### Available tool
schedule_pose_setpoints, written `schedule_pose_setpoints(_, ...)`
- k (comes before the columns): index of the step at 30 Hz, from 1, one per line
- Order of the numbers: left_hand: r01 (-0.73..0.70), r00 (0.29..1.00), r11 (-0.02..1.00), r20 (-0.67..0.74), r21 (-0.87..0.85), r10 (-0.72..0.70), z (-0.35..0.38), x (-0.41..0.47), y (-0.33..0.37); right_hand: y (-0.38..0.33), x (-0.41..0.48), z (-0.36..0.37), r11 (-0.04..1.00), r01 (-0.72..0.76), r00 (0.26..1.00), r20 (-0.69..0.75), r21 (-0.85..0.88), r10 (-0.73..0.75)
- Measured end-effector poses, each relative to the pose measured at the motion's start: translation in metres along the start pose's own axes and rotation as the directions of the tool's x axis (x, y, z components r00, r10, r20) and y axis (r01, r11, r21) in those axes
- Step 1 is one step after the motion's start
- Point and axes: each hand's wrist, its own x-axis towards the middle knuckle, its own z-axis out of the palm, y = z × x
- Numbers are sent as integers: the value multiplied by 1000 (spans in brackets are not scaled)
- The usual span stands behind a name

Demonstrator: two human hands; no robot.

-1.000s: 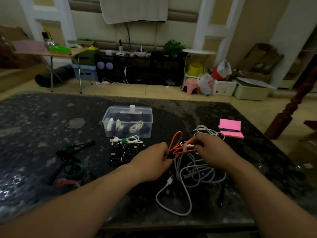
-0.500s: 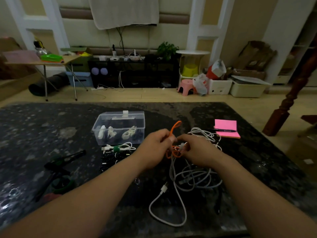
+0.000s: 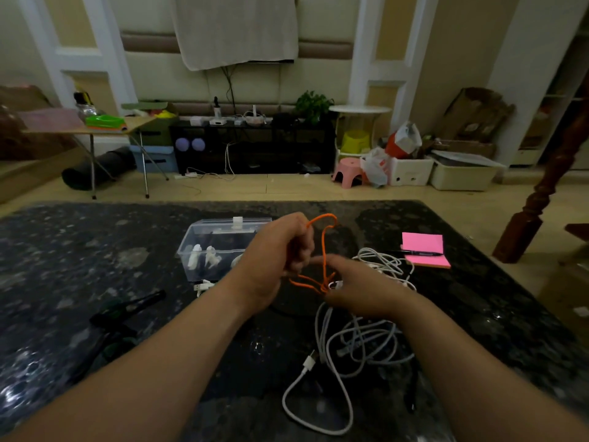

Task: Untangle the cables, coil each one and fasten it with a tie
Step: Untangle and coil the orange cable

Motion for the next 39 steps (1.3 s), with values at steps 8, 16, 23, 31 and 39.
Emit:
schedule_pose_setpoints(8, 80, 951, 985, -285, -154, -121, -13, -2, -5, -4, 5, -9, 999, -28, 967, -254, 21, 32)
schedule_pose_setpoints(16, -29, 839, 683, -354, 730, 413, 14, -14, -62, -10, -1, -13, 929, 19, 942, -318, 369, 107)
schedule_pose_setpoints(23, 47, 964, 690, -215, 722, 159, 26, -12, -83, -21, -5, -12, 545, -116, 949, -69, 831, 307)
schedule_pose_setpoints(31, -148, 883, 248, 16, 957, 468, 26, -13, -78, -24, -5, -9, 300, -108, 887, -44, 948, 459)
schedule_pose_setpoints(39, -246, 907, 575, -25, 780, 421, 28, -6, -73, -27, -9, -4, 502, -159, 953, -1, 850, 303)
